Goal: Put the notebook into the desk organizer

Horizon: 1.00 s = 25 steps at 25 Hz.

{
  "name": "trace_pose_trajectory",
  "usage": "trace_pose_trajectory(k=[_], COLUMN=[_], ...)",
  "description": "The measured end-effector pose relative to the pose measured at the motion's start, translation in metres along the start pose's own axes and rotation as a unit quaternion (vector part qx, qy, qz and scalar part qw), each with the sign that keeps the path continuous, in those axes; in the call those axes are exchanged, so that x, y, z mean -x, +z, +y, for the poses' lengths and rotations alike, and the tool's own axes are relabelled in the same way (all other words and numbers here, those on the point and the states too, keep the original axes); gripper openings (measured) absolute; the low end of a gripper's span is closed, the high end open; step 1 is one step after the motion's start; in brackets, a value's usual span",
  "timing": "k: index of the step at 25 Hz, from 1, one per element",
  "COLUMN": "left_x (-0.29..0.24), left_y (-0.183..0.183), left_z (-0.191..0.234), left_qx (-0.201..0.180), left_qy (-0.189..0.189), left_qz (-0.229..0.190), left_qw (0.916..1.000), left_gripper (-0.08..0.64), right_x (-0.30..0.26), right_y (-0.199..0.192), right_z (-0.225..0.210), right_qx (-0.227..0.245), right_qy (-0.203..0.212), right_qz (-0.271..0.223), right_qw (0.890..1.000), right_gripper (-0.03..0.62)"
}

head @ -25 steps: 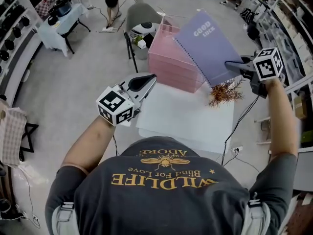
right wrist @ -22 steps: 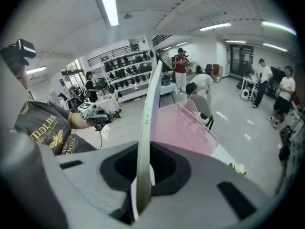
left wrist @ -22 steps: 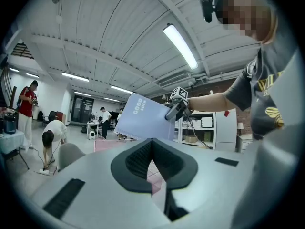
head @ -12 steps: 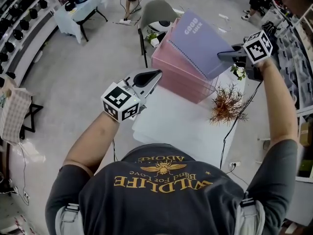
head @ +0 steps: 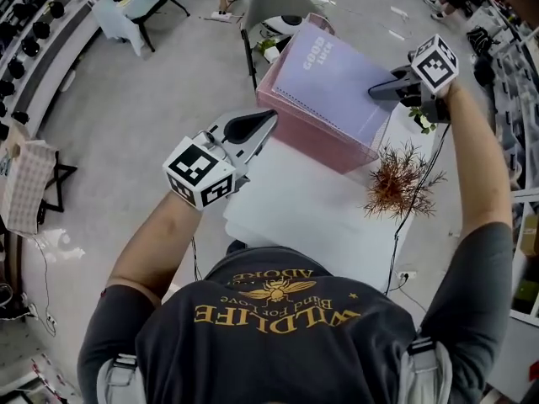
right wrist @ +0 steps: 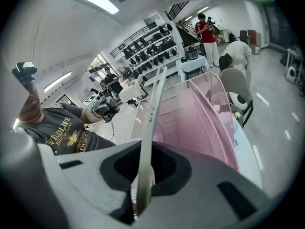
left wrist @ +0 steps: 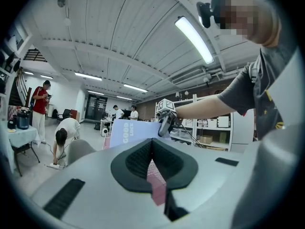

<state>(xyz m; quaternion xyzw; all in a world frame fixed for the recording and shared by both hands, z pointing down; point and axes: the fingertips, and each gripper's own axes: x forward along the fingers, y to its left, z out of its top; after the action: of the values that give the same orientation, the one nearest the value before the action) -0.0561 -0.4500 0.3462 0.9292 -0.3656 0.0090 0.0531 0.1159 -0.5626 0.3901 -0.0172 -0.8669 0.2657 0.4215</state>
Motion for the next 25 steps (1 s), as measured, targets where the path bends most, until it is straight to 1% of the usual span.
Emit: trace_pose_trajectory(k=[4, 6, 10, 14, 17, 19, 20, 22, 24, 25], left_x=[-0.004, -0.006, -0.008, -0.008, -0.008, -0.007, -0.006, -0.005, -0.004, -0.004], left_y=[-0.001, -0.004, -0.014, -0.017, -0.016, -0.016, -0.016, -0.015, -0.015, -0.015], left_z=[0.003, 0.003, 0.001, 0.002, 0.003, 0.002, 0.002, 0.000, -0.002, -0.003], left_qx=[0.006, 0.008, 0.011, 0.015, 0.018, 0.021, 0.022, 0.022, 0.020, 0.019], left_qy=[0.004, 0.004, 0.000, -0.003, -0.004, -0.006, -0.006, -0.008, -0.011, -0.012], left_qz=[-0.001, 0.001, 0.010, 0.014, 0.015, 0.015, 0.014, 0.014, 0.015, 0.015], left_qw=[1.0000, 1.0000, 0.9999, 0.9998, 0.9997, 0.9997, 0.9996, 0.9996, 0.9996, 0.9996], left_gripper=[0.002, 0.002, 0.002, 0.002, 0.002, 0.002, 0.002, 0.002, 0.002, 0.002], right_x=[-0.009, -0.019, -0.039, -0.043, -0.042, -0.039, -0.037, -0.031, -0.026, -0.023], right_y=[-0.006, -0.013, -0.030, -0.029, -0.028, -0.026, -0.026, -0.025, -0.023, -0.022], right_z=[-0.035, -0.052, -0.077, -0.087, -0.090, -0.092, -0.095, -0.103, -0.108, -0.109], right_qx=[-0.005, -0.001, 0.010, 0.029, 0.053, 0.062, 0.065, 0.068, 0.079, 0.090], right_qy=[-0.043, -0.072, -0.131, -0.176, -0.225, -0.260, -0.278, -0.315, -0.353, -0.373], right_qz=[0.017, 0.036, 0.082, 0.090, 0.099, 0.100, 0.096, 0.087, 0.080, 0.080], right_qw=[0.999, 0.997, 0.988, 0.980, 0.968, 0.958, 0.954, 0.943, 0.929, 0.920], right_gripper=[0.031, 0.032, 0.054, 0.085, 0.098, 0.122, 0.143, 0.210, 0.263, 0.283])
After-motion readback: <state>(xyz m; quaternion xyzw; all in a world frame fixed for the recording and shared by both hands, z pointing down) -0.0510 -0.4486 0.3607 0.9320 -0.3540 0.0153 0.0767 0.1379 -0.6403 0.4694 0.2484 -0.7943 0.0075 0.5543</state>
